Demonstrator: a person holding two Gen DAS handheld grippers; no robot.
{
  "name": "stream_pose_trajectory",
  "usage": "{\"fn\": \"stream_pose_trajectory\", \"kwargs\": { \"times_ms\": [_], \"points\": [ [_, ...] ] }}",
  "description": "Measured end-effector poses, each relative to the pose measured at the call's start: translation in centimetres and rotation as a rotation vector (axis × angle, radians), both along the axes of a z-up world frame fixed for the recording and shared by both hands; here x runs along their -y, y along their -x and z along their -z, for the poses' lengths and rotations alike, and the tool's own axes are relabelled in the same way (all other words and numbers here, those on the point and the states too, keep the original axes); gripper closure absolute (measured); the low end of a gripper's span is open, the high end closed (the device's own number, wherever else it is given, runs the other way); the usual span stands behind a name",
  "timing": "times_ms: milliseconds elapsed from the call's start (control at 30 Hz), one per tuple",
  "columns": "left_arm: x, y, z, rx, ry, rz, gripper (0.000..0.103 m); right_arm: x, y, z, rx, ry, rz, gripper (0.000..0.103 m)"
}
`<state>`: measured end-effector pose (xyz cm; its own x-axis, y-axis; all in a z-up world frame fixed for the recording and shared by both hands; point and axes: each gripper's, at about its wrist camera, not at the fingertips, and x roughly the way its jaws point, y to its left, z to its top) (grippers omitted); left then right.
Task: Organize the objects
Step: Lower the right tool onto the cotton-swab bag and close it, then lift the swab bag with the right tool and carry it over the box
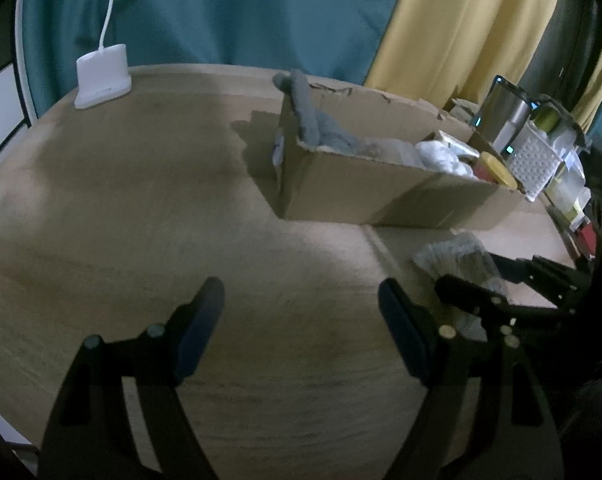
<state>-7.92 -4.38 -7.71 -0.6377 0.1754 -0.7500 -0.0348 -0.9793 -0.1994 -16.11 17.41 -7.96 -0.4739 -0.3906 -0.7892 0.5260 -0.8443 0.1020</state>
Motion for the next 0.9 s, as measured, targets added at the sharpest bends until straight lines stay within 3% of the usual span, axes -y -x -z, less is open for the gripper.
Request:
{"fn": "stream_pose_trajectory", "kwargs": {
  "times_ms": [300, 900],
  "points": [
    [-0.3, -0.2, -0.1, 0.001, 0.009, 0.012, 0.022, -0.1, -0.4, -0.3, -0.014, 0.013, -0.015, 0.055],
    [-0.8, -0.5, -1.1, -0.019, 0.013, 0.017, 0.022, -0.7, -1.5, -2.5, -0.070, 0.040, -0.017, 0.056]
  ]
}}
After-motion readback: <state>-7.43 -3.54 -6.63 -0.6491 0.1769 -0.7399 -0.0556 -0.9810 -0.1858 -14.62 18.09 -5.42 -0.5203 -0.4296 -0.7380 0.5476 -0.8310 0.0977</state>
